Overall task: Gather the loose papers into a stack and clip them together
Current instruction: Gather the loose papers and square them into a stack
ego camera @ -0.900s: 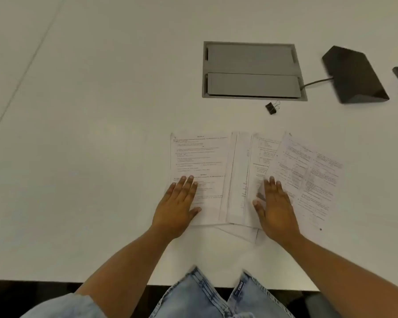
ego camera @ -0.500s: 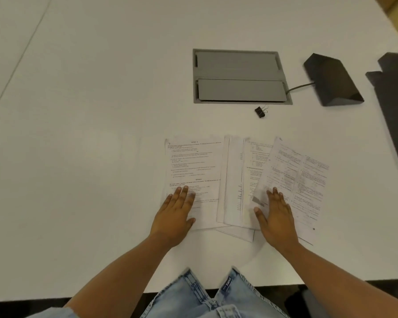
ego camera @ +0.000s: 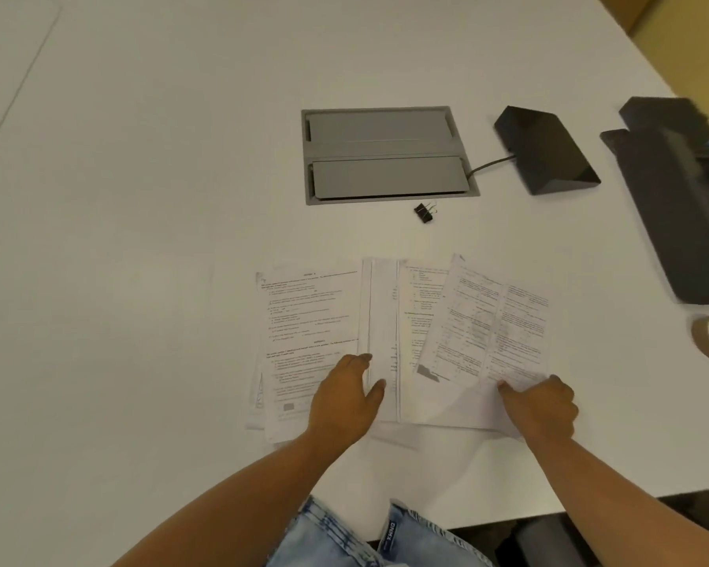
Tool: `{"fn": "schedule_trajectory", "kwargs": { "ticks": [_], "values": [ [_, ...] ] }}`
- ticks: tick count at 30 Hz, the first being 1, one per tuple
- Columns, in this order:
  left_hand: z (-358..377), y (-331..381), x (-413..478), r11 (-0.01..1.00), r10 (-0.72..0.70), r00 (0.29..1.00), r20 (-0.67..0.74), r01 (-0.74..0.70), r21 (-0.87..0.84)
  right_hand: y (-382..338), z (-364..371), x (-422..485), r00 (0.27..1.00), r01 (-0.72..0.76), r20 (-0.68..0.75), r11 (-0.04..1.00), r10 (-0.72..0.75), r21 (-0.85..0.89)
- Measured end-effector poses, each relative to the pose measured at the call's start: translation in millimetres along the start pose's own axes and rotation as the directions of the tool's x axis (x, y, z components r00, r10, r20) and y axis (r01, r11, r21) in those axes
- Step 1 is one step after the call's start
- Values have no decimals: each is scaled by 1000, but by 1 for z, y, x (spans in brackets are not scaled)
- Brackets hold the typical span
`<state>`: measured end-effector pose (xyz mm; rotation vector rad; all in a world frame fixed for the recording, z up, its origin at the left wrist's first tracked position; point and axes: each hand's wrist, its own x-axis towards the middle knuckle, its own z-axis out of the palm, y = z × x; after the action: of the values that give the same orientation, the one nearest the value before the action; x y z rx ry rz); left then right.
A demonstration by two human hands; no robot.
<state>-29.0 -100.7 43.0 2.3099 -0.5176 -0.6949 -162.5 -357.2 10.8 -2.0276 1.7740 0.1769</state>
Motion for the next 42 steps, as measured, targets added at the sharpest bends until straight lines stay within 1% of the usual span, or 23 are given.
{"fn": "schedule_trajectory", "kwargs": {
  "ticks": [1, 3, 6, 10, 13, 15, 19, 22, 25, 27, 29, 33, 35, 37, 40, 42],
  "values": [
    [7, 8, 5, 996, -81, 997, -7, 80, -45, 1, -1, 3, 1000, 25, 10, 999, -25, -32],
    [20, 23, 15, 978, -198, 980, -8, 197, -71, 4, -5, 8, 997, 81, 11, 995, -81, -55],
    [35, 40, 29, 957, -286, 958, -17, 284, -54, 9, -9, 17, 997, 72, 30, 994, -74, 79],
    [50, 57, 44, 898, -424, 905, -44, 414, -147, 15, -12, 23, 993, 66, 83, 970, -87, 236],
    [57, 65, 51, 847, -498, 866, -29, 479, -232, 19, -16, 27, 990, -24, 137, 926, -30, 376],
    [61, 67, 51, 832, -520, 854, 1, 506, -229, 22, -19, 27, 985, -55, 172, 902, -21, 428],
    [67, 68, 49, 879, -457, 888, 47, 459, -129, 31, -23, 27, 971, 1, 213, 895, -107, 446],
    [66, 65, 44, 908, -410, 911, 48, 412, -78, 39, -32, 25, 955, 20, 242, 849, -173, 527],
    [61, 58, 37, 940, -339, 940, 40, 340, -37, 49, -41, 23, 948, 12, 252, 813, -194, 583],
    [57, 54, 30, 952, -301, 954, 8, 301, -52, 55, -46, 20, 948, -10, 255, 786, -189, 618],
    [50, 52, 22, 950, -302, 951, -65, 294, -100, 60, -50, 18, 948, -37, 262, 756, -179, 653],
    [37, 48, 5, 922, -357, 908, -218, 305, -239, 64, -56, 9, 947, -80, 271, 690, -173, 719],
    [31, 44, 0, 907, -373, 890, -263, 291, -304, 60, -61, 2, 940, -83, 281, 670, -192, 738],
    [24, 39, -3, 870, -403, 881, -249, 284, -403, 51, -67, -7, 924, -85, 306, 656, -231, 750],
    [13, 34, -6, 737, -480, 866, -142, 309, -601, 35, -71, -20, 893, -87, 346, 645, -286, 759],
    [7, 35, -12, 644, -494, 866, -79, 304, -702, 23, -73, -28, 873, -74, 358, 635, -331, 769]
  ]
}}
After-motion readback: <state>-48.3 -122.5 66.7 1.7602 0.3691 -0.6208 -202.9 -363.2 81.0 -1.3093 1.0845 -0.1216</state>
